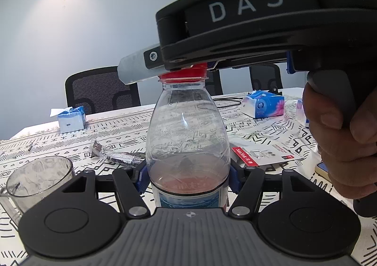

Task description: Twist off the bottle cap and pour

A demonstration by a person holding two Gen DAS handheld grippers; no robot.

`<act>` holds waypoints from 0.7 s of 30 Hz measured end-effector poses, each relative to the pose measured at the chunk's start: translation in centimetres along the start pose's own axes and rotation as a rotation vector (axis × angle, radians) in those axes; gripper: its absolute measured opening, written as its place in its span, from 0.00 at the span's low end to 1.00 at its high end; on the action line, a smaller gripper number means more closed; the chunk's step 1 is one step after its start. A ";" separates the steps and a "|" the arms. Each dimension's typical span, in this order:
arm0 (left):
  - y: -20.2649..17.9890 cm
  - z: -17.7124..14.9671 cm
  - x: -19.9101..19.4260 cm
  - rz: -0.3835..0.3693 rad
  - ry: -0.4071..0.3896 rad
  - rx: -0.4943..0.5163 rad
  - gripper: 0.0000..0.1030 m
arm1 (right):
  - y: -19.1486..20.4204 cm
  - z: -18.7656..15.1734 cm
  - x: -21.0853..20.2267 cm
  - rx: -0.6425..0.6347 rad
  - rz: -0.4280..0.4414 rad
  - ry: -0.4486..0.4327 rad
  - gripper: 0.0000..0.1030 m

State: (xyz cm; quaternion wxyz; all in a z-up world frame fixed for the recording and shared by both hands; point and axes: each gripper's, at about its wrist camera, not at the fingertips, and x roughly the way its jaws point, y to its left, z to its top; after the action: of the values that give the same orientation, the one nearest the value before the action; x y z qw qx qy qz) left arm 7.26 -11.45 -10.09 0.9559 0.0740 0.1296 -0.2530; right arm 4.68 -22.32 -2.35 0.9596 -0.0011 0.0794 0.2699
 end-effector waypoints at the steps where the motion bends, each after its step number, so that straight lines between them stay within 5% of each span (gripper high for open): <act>1: 0.0 0.0 0.0 0.000 0.000 -0.001 0.58 | 0.0 0.0 0.0 0.002 0.001 -0.001 0.32; 21: 0.0 0.1 0.1 0.012 0.005 -0.003 0.62 | 0.0 0.1 0.3 0.022 -0.003 0.007 0.33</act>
State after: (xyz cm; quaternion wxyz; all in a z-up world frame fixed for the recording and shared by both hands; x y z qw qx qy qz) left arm 7.34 -11.46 -10.02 0.9571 0.0741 0.1317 -0.2471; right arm 4.93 -22.19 -2.32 0.9596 0.0084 0.0854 0.2678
